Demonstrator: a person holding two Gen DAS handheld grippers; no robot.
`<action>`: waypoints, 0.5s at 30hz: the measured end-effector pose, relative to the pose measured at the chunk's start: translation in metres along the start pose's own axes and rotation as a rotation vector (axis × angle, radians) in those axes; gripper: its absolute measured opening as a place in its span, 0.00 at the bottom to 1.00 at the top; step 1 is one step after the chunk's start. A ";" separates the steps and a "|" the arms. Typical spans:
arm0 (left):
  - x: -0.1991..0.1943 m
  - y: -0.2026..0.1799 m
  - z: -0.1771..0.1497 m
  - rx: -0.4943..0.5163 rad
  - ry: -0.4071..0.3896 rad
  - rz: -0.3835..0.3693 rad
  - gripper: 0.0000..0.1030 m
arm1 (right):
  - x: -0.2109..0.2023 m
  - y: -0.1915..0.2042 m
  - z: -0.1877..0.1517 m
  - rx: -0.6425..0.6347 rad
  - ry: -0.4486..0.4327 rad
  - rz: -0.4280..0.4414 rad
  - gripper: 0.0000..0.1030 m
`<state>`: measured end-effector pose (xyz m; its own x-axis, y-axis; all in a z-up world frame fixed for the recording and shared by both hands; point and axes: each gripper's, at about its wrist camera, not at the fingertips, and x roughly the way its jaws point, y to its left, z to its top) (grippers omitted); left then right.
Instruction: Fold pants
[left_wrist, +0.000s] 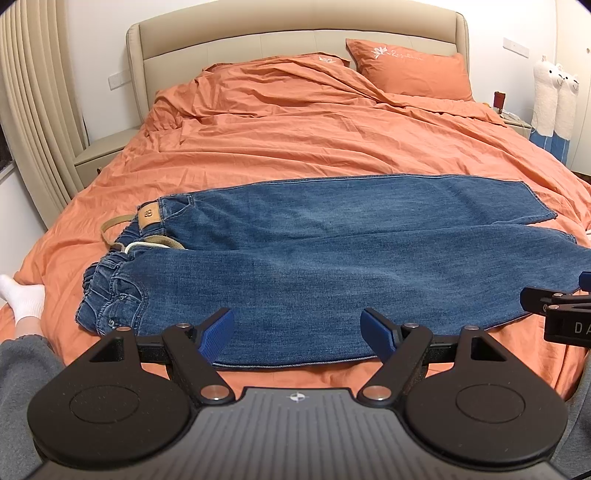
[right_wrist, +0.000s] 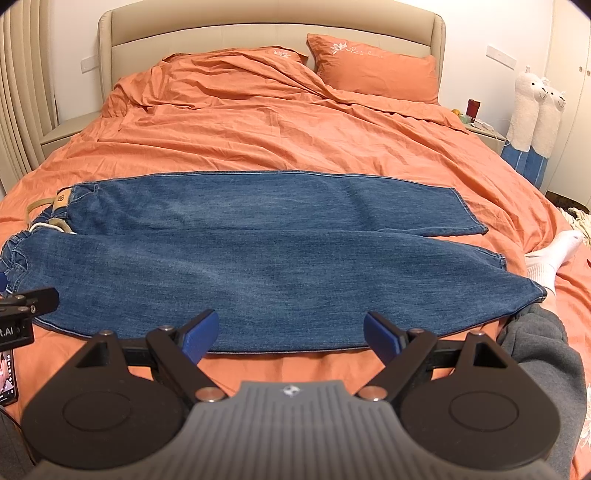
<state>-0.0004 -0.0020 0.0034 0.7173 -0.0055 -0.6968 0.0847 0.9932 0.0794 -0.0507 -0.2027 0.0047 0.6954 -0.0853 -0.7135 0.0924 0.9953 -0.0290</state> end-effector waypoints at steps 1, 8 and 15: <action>0.000 0.000 0.000 -0.001 -0.001 0.000 0.88 | 0.000 0.000 0.000 0.000 0.000 0.000 0.80; 0.000 -0.002 0.001 0.001 0.003 0.000 0.88 | -0.001 -0.002 0.000 0.005 0.000 -0.004 0.80; 0.000 -0.002 0.001 0.002 0.002 0.000 0.88 | -0.001 -0.005 -0.001 0.008 0.000 -0.003 0.80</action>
<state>0.0002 -0.0043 0.0042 0.7157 -0.0057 -0.6983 0.0861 0.9931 0.0801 -0.0519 -0.2074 0.0048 0.6954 -0.0879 -0.7132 0.1001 0.9947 -0.0250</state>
